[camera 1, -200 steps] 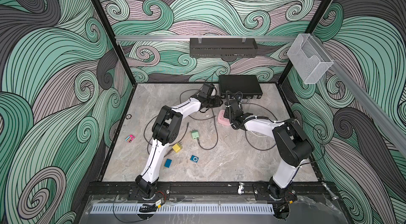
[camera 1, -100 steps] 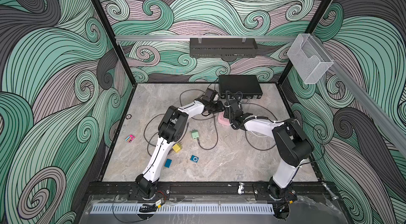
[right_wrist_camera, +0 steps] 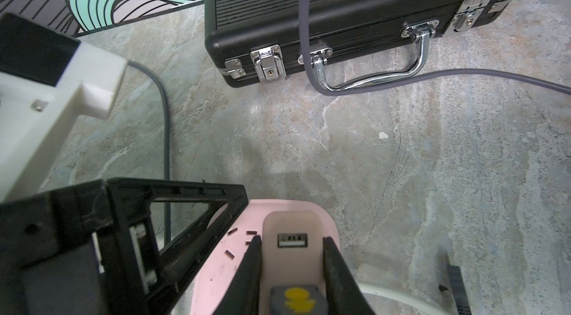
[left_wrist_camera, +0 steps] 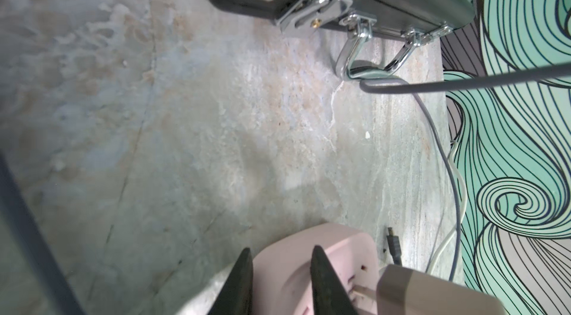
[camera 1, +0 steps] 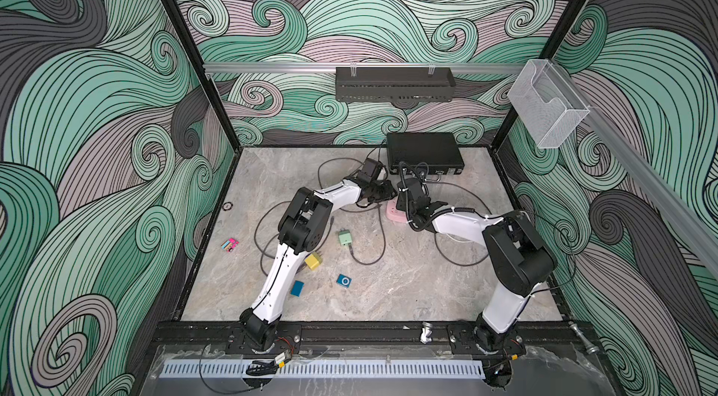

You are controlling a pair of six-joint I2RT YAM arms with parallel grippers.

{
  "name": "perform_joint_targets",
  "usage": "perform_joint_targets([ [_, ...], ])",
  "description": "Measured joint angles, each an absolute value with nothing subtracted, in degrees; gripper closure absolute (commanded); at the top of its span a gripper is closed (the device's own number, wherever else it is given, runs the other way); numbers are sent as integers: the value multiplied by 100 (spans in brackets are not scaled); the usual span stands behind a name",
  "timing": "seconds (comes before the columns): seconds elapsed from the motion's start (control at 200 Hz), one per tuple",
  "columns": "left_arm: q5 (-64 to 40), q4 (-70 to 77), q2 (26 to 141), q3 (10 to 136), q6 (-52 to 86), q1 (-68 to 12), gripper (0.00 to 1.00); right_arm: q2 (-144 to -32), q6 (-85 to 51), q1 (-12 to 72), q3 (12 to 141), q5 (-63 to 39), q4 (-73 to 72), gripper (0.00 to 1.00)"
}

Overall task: Charge mp3
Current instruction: Insert the plug into the socket.

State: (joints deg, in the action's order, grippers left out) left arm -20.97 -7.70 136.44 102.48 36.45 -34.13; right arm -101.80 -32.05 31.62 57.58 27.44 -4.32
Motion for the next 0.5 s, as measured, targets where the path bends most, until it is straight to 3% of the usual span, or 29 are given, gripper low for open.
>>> perform_joint_targets([
  [0.501, -1872, -768, 13465, 10036, 3634, -3496, 73, -10182, -2429, 3146, 5802, 2403, -427, 100],
])
